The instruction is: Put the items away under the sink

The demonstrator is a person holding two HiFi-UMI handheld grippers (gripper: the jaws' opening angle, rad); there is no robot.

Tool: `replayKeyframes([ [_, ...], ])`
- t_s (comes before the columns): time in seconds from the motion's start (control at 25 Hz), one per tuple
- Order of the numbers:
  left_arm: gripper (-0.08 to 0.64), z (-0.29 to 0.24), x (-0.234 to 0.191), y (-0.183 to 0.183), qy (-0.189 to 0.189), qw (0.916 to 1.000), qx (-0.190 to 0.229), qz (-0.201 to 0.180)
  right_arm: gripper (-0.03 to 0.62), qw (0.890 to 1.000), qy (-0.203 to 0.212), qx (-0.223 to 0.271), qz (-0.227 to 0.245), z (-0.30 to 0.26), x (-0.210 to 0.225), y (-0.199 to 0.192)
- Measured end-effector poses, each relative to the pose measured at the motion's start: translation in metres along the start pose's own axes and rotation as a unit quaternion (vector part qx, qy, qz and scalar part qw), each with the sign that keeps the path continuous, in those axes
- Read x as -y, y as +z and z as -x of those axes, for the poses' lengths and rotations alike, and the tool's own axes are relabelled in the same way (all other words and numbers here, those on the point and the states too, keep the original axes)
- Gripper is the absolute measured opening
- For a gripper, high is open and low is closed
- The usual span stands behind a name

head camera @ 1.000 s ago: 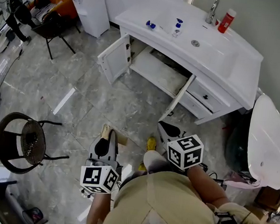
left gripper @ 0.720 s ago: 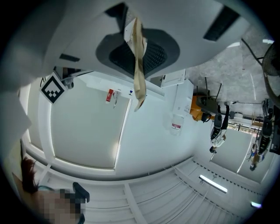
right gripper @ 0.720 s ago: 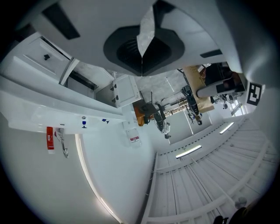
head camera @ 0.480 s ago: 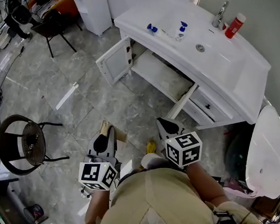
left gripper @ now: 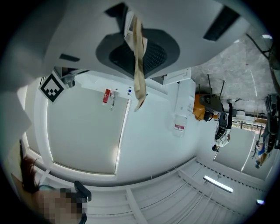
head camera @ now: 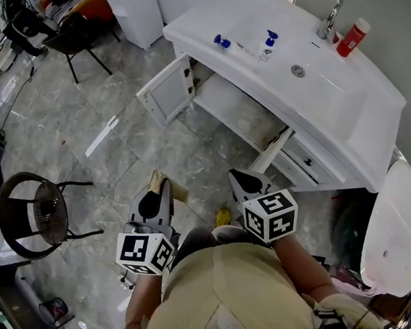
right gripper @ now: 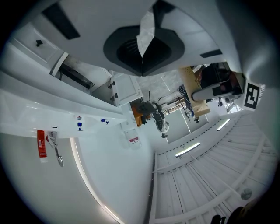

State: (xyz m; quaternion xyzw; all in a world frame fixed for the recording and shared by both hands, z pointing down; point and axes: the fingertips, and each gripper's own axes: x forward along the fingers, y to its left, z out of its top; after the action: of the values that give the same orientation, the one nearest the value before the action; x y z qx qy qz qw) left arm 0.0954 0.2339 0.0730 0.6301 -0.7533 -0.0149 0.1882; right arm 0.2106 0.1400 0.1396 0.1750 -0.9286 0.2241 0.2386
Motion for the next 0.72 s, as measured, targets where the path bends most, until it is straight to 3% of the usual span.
replayKeyframes([
  [0.36, 0.063, -0.028, -0.015, 0.002, -0.004, 1.0000, -0.002, 0.006, 0.026, 1.000, -0.008, -0.010, 0.004, -0.019, 0.011, 0.007],
  [0.72, 0.063, -0.064, -0.050, 0.015, -0.048, 0.9984, -0.028, 0.005, 0.026, 0.998, -0.052, -0.016, -0.021, -0.054, 0.013, 0.024],
])
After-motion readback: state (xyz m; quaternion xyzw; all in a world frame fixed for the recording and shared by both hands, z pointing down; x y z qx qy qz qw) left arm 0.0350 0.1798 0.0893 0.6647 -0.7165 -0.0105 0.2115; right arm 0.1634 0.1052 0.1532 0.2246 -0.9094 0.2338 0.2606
